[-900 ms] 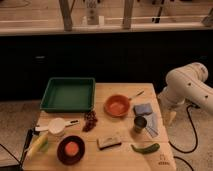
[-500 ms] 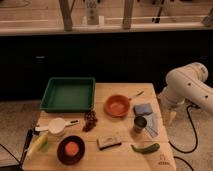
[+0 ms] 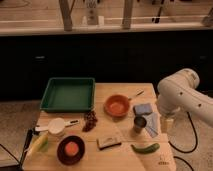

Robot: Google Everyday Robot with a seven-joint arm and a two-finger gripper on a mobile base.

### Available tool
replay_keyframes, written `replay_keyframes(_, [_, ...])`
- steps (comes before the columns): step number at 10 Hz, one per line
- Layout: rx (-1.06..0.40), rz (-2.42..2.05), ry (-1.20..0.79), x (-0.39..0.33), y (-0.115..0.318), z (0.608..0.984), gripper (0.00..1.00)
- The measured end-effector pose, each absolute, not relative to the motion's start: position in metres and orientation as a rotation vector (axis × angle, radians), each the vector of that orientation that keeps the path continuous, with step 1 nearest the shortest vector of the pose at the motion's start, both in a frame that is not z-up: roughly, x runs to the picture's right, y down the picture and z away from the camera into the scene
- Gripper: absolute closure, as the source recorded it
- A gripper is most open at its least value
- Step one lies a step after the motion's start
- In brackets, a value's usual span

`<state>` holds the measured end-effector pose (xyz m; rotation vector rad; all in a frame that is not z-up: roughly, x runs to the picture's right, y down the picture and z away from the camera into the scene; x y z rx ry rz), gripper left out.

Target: Place eraser in tray

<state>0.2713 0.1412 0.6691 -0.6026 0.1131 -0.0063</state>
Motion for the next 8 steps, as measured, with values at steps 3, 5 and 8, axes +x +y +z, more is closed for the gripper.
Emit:
replay_keyframes(3, [-0.625,-0.03,0.132,0.26,0.154,0.665,0.2])
replay_keyframes(5, [-0.634,-0.044,0.139,0.253,0.161,0.664,0.2])
replay_keyframes(8, [-0.65,-0.078,0.149,0.234,0.171,0.663,0.2])
